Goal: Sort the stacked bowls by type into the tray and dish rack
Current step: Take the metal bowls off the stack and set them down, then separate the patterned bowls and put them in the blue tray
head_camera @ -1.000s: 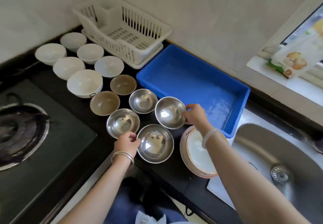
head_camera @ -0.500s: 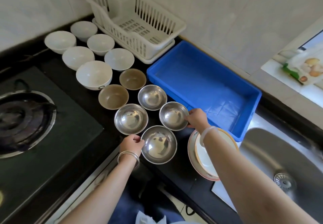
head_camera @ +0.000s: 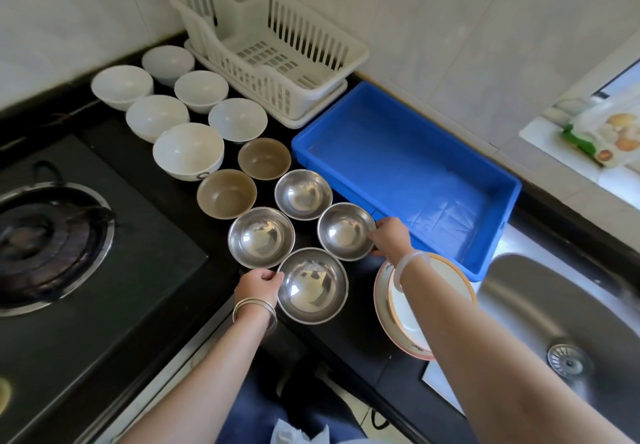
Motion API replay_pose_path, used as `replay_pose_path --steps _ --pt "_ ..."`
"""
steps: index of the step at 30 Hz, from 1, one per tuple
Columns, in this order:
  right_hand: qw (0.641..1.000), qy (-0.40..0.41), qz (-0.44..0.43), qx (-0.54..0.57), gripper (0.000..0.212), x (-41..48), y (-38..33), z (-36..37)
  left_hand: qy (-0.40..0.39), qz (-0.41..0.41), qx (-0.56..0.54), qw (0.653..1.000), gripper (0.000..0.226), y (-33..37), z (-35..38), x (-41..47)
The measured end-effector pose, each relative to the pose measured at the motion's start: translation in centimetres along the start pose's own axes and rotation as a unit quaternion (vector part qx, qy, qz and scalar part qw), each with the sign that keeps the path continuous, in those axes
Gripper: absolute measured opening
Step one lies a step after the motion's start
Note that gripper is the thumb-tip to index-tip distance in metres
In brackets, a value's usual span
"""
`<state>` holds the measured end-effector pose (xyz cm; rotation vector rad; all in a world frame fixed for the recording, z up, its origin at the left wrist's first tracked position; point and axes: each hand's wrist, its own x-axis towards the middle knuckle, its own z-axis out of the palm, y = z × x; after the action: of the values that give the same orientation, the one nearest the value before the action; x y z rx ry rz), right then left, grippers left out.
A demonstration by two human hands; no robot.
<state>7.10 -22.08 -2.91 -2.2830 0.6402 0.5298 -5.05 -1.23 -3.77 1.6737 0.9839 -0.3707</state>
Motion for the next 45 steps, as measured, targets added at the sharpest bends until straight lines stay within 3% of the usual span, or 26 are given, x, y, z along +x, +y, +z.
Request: replay_pose_path --steps 12,19,22,26,29,33,35,37,42,45 --pt "0.994 -0.014 -0.030 -0.108 0.015 -1.8 -1.2 -0.8 0.024 0.052 0.055 0.997 0.011 0.5 -0.3 -0.7" --pt "0.983 0.128 -0.114 -0.072 0.029 -5.6 1.1 -3.4 0.024 0.140 0.094 0.985 0.015 2.3 -1.3 -1.1" --pt "0.977 0.191 -0.092 -0.032 0.030 -6.6 4.5 -5.3 -0.009 0.201 0.090 0.976 0.013 4.3 0.1 -1.5" --pt "0.972 0.223 -0.050 -0.056 0.035 -7.9 9.8 -7.1 -0.133 0.225 0.100 0.960 0.011 5.8 4.2 -3.0" --pt "0.976 0.217 -0.005 -0.030 0.032 -8.4 12.5 -7.5 -0.203 0.242 0.168 0.934 0.025 5.7 7.4 -4.2" --pt "0.977 0.210 0.036 0.028 0.024 -8.9 14.5 -7.4 -0.268 0.263 0.299 0.877 0.022 4.8 10.6 -5.7" --pt "0.973 0.219 0.048 0.052 0.023 -9.3 14.7 -7.1 -0.265 0.266 0.362 0.853 0.038 4.1 11.5 -6.3" --pt "0.969 0.231 0.061 0.066 0.023 -9.7 14.6 -6.7 -0.239 0.269 0.361 0.861 0.041 3.7 11.9 -6.5" --pt "0.963 0.230 0.097 0.098 0.025 -11.1 14.3 -5.5 -0.211 0.292 0.334 0.871 0.015 4.5 12.0 -6.0" --pt "0.961 0.219 0.107 0.133 0.021 -12.0 14.1 -4.5 -0.187 0.307 0.316 0.878 0.017 5.3 11.8 -5.5"
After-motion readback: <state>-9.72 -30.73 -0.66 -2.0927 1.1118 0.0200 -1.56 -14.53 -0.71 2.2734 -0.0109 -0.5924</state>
